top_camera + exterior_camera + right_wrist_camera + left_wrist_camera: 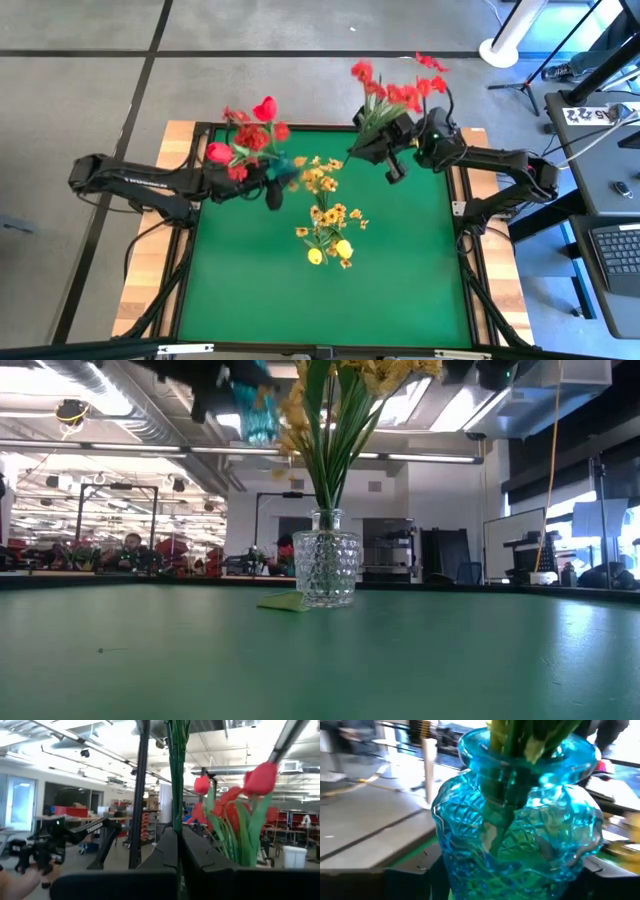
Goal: Sort flowers into vase by color
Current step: Put the red flowers into the blue vase
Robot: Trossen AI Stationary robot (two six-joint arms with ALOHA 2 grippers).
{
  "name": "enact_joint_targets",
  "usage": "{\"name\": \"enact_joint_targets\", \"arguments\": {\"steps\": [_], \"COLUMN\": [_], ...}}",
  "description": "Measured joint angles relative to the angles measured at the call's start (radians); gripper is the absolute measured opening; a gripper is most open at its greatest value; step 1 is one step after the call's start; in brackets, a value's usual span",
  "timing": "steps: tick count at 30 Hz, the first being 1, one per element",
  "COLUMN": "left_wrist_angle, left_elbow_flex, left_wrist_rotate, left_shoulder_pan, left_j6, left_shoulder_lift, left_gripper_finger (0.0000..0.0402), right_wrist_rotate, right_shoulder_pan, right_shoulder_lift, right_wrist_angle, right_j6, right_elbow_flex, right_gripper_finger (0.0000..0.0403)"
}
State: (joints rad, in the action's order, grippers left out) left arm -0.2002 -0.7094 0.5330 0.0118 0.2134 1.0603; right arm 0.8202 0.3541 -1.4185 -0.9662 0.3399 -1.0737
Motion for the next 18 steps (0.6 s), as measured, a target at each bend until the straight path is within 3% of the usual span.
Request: {"name": "enact_joint_targets", "arguments": {"steps": [8,14,18], "left_wrist_angle": [0.088,0.096,0.194], "left_elbow_flex": [-0.117,-0.13,-0.137], "left_wrist_rotate": [0.031,0.035,0.034], "left_shoulder_pan": [0.191,0.24,0.276], "left_j6": [0.066,0.104,0.181], "left_shoulder_lift": [0.011,0.066,0.066], "left_gripper_finger": [0.0242,0.0242,0.0242], "right_wrist_rotate": [-0.076,-0.118,-0.121], "right_shoulder_pan": [-0.162,-0.236,-0.255], "right_shoulder_lift": [-0.001,-0.001,-0.001], "right_wrist_angle": [0.136,0.153,0.203], "right_j6": [-0.147,-0.189,-0.191], "right_elbow_flex": [-0.062,-0.063,-0.063], "right_gripper_finger": [0.0,0.0,0.0]}}
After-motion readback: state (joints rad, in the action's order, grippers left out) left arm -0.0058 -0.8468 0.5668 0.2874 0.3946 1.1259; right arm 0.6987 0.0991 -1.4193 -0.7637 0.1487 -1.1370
